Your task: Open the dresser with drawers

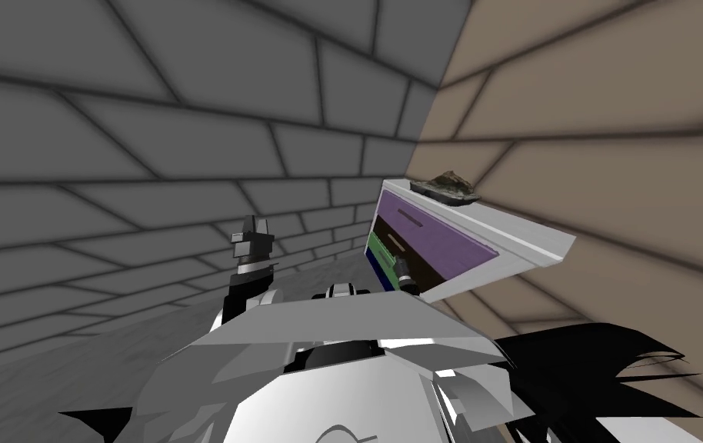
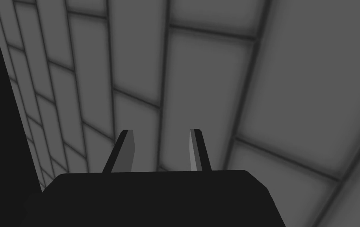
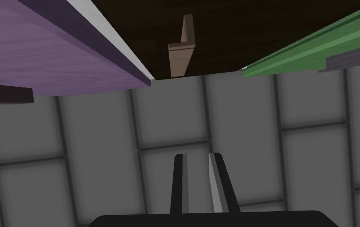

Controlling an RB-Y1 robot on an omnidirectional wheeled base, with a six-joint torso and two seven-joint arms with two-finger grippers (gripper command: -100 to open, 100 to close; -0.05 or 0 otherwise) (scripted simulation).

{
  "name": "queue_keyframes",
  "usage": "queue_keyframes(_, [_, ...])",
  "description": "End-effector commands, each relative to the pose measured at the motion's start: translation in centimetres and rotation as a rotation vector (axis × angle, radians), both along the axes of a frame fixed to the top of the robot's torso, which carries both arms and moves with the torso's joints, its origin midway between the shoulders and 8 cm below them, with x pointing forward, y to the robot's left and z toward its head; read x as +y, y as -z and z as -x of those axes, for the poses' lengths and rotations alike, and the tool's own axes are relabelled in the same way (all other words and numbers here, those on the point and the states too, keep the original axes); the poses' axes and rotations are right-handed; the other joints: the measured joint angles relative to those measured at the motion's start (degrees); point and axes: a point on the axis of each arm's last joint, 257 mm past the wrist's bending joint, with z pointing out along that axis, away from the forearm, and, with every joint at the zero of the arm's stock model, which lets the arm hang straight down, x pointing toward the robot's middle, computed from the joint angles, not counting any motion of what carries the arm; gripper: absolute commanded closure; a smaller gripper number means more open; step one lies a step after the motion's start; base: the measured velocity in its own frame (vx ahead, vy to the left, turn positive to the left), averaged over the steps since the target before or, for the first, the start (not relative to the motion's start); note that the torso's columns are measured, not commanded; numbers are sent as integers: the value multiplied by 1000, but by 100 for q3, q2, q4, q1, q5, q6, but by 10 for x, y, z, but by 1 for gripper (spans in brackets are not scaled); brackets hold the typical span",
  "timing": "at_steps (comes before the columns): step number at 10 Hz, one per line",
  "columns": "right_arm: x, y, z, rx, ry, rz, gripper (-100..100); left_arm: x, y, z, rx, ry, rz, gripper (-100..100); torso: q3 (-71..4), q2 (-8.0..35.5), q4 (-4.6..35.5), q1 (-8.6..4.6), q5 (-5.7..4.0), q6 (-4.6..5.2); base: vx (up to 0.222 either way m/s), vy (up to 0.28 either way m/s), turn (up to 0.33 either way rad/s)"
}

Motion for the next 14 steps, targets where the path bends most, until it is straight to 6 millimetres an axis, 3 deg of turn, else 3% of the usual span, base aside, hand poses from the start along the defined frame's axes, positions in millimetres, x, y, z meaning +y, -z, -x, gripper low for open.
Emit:
queue_keyframes(1, [-11, -9, -7, -1, -12, 23, -100, 0, 0, 0, 0, 0, 0, 0, 4, 8, 1, 4, -2, 0, 17, -173, -1])
queue_keyframes(4, [-14, -12, -10, -2, -14, 28, -100, 0, 0, 0, 0, 0, 0, 0, 15, 24, 6, 103, 25, -1, 24, -88, 1])
queue_keyframes(5, [-14, -12, -10, -2, -14, 28, 100, 0, 0, 0, 0, 0, 0, 0, 18, 30, 8, 110, 30, -1, 3, -9, 0])
queue_keyframes(10, [-3, -13, -16, -2, -21, 20, 100, 0, 0, 0, 0, 0, 1, 0, 20, 33, 9, 64, 17, 0, -56, 150, -18])
queue_keyframes(11, [-5, -14, -16, -2, -21, 25, -100, 0, 0, 0, 0, 0, 0, 0, 9, 12, 4, 27, 7, 0, 18, -74, 13])
queue_keyframes(14, [-8, -15, -17, -3, -20, 31, -100, 0, 0, 0, 0, 0, 0, 0, 6, 11, 2, 42, 9, 0, 37, -153, 12])
